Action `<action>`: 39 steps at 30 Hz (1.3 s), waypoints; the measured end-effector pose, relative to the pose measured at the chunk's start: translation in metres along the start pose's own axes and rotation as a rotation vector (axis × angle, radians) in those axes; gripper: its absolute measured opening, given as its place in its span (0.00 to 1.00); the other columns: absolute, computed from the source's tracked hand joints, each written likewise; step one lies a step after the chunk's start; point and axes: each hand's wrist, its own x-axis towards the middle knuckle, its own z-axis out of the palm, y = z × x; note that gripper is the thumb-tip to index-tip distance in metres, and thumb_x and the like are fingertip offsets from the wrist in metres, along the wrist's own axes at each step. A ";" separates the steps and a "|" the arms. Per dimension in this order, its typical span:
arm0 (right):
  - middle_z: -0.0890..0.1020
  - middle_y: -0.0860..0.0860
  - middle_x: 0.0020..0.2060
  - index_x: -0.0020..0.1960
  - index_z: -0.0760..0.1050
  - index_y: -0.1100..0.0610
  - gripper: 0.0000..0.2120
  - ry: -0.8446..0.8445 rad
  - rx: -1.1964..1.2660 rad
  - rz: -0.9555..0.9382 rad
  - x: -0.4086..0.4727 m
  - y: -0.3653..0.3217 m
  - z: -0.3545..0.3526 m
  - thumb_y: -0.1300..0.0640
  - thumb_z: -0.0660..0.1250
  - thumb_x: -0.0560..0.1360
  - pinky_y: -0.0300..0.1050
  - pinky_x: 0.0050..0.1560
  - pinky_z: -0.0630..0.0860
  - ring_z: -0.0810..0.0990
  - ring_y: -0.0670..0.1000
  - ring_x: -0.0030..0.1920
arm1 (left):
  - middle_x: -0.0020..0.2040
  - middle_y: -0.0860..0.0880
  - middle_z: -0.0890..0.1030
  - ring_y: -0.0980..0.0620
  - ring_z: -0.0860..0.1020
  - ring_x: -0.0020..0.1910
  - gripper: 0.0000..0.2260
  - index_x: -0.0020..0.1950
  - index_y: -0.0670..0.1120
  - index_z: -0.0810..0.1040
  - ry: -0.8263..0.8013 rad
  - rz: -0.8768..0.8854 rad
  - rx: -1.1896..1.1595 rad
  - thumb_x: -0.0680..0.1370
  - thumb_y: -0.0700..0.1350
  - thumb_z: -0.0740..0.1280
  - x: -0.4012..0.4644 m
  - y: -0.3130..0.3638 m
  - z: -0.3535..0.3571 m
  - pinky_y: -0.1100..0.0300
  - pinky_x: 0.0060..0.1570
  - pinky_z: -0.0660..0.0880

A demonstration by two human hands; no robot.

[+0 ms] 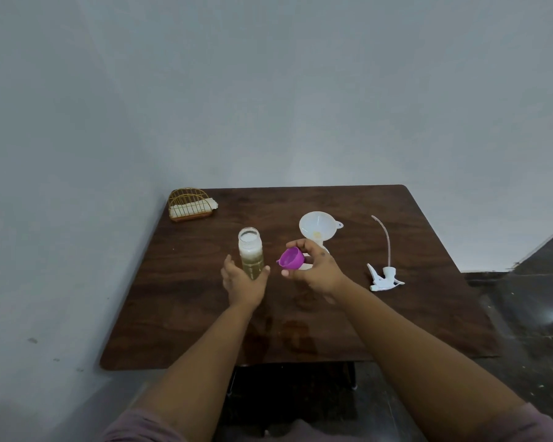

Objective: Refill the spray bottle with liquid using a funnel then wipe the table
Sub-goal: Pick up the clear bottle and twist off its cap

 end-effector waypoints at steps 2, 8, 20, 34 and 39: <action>0.75 0.46 0.56 0.59 0.72 0.49 0.29 0.053 -0.056 0.021 -0.008 0.009 -0.011 0.63 0.79 0.63 0.33 0.42 0.75 0.76 0.48 0.54 | 0.77 0.43 0.58 0.41 0.60 0.75 0.43 0.78 0.45 0.53 0.041 -0.024 0.039 0.72 0.49 0.75 -0.016 -0.001 0.010 0.47 0.71 0.63; 0.75 0.46 0.57 0.61 0.68 0.48 0.33 0.191 -0.154 0.131 -0.027 0.049 -0.046 0.59 0.80 0.62 0.39 0.50 0.75 0.75 0.49 0.57 | 0.77 0.43 0.58 0.41 0.58 0.75 0.40 0.78 0.45 0.52 -0.057 -0.019 0.137 0.74 0.51 0.72 -0.056 -0.010 0.048 0.46 0.71 0.63; 0.67 0.57 0.60 0.64 0.70 0.53 0.29 0.392 -0.447 0.441 -0.060 0.149 -0.120 0.52 0.77 0.67 0.48 0.60 0.71 0.75 0.59 0.57 | 0.75 0.46 0.60 0.45 0.60 0.74 0.37 0.77 0.46 0.56 -0.225 0.022 0.204 0.74 0.47 0.73 -0.087 -0.021 0.090 0.51 0.70 0.63; 0.69 0.58 0.61 0.65 0.68 0.57 0.29 0.371 -0.636 0.400 -0.048 0.170 -0.126 0.57 0.75 0.68 0.53 0.61 0.70 0.69 0.61 0.62 | 0.74 0.46 0.59 0.44 0.60 0.74 0.38 0.76 0.47 0.56 -0.240 0.049 0.222 0.73 0.46 0.74 -0.081 -0.026 0.094 0.52 0.70 0.62; 0.69 0.59 0.60 0.65 0.66 0.59 0.32 0.412 -0.751 0.347 -0.050 0.169 -0.124 0.53 0.76 0.67 0.54 0.56 0.71 0.69 0.60 0.60 | 0.74 0.45 0.61 0.44 0.61 0.73 0.38 0.76 0.47 0.56 -0.187 0.041 0.208 0.72 0.46 0.75 -0.067 -0.027 0.087 0.51 0.71 0.63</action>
